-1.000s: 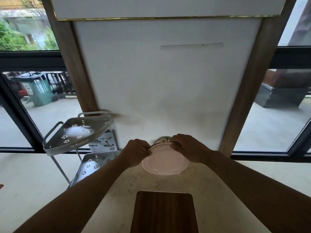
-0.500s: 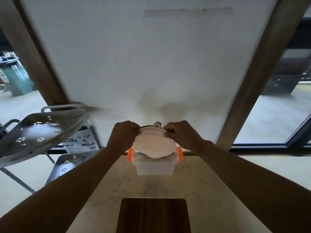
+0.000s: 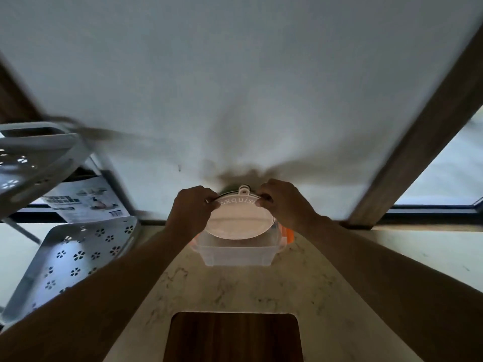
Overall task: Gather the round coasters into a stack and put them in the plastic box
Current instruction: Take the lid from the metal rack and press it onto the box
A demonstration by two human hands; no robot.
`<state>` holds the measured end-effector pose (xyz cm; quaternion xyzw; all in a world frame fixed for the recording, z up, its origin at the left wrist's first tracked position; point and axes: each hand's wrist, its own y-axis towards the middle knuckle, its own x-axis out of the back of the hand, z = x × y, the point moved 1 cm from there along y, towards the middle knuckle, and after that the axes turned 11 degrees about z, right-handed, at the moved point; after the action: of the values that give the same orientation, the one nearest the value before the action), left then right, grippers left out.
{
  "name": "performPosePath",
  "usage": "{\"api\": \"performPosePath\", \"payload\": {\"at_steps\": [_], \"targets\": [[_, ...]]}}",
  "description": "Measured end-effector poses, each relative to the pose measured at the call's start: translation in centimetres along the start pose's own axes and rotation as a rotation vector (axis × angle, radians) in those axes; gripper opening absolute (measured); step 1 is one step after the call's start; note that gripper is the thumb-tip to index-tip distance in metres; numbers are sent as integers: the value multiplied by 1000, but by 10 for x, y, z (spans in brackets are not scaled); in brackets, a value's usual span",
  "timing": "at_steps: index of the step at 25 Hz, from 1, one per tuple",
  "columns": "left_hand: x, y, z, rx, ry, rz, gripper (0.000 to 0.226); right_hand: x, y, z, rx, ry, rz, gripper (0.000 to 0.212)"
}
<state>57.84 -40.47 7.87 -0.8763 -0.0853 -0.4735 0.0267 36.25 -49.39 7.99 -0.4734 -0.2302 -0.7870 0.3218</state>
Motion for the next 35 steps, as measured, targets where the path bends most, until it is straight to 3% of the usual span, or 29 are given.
{"api": "performPosePath", "payload": {"at_steps": [5, 14, 27, 35], "targets": [[-27, 14, 10, -53, -39, -94, 16, -22, 7, -20, -67, 47, -100, 13], [-44, 22, 21, -101, -51, -233, 16, -36, 13, -23, 2, 71, -233, 14], [-50, 23, 24, -82, 16, -196, 14, -50, 17, -27, 62, 172, -369, 21], [-48, 21, 22, -84, -37, -174, 12, -56, 15, -26, -39, 155, -361, 26]]}}
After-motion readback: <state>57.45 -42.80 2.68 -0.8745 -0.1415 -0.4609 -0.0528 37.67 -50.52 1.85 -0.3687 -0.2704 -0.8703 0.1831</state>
